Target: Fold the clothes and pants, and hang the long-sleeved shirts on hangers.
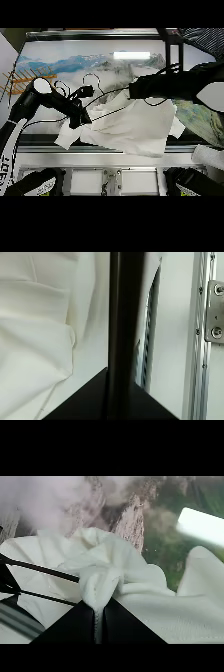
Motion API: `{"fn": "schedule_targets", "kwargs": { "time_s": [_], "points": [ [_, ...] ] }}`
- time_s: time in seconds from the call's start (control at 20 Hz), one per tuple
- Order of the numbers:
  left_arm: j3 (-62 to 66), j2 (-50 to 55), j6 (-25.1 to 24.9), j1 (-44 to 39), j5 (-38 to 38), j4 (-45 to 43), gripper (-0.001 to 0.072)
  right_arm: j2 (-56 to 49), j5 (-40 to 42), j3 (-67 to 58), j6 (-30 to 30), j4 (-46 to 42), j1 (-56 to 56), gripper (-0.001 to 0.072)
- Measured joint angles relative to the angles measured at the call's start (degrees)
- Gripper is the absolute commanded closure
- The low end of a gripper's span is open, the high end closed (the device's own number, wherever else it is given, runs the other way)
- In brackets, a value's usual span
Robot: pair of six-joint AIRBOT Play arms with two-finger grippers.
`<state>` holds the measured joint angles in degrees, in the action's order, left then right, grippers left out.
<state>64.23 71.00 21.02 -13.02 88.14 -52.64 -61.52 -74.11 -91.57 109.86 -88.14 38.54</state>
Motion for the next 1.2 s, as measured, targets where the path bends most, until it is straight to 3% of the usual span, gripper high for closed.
{"fn": "schedule_targets", "kwargs": {
  "time_s": [0.4, 1.2],
  "points": [
    [0.0, 0.0, 0.0, 0.0, 0.3, 0.0, 0.0698, -3.5, 7.9, 0.0, -0.5, 0.9, 6.3, 0.069],
    [0.0, 0.0, 0.0, 0.0, 0.3, 0.2, 0.0698, -7.8, 15.3, 0.0, -0.6, 1.7, 13.2, 0.0686]
  ]
}}
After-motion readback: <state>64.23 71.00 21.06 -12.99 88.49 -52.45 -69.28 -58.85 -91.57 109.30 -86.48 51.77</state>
